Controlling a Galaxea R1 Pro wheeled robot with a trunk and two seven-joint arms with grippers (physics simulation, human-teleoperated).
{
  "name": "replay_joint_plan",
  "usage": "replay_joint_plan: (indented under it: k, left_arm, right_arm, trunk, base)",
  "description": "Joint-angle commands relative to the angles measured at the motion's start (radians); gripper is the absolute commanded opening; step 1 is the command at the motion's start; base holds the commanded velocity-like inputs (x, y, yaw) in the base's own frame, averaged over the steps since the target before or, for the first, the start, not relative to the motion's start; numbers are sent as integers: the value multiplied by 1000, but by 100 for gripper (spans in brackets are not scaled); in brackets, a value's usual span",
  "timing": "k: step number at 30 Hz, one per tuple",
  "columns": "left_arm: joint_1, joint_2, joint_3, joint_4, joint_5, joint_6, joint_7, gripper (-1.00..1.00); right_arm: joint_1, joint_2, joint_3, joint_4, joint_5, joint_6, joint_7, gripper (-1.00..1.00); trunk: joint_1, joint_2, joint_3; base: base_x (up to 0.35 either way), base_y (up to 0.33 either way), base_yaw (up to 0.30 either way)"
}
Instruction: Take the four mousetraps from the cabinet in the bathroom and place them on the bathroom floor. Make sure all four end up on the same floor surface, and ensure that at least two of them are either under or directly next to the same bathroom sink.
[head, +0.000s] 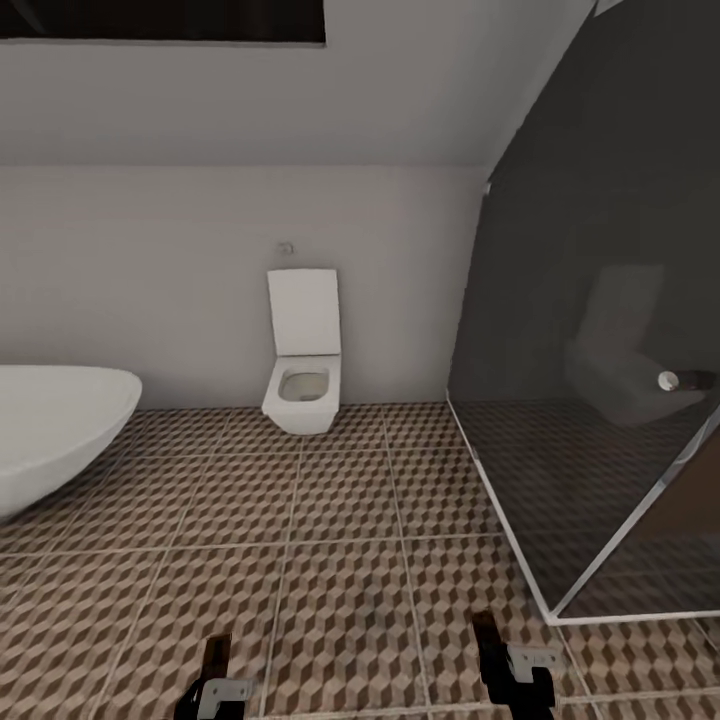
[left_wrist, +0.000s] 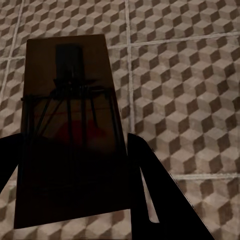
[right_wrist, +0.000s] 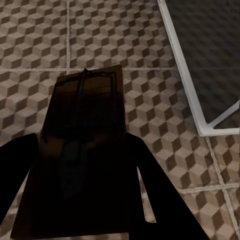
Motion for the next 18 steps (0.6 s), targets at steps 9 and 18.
replay_joint_plan:
  k: [9, 18]
  left_arm:
    - [-1, -1, -8, 4, 0, -4, 8, -100]
    - [-1, -1, -8, 4, 0, -4, 8, -100]
  right_arm:
    - [0, -1, 6, 5, -2, -2, -6, -100]
    - [0, -1, 6, 6, -2, -2, -6, -100]
  trunk:
    - [0, 0, 5]
    - [0, 0, 10]
  base:
    - [0, 0, 276]
    - [0, 0, 276]
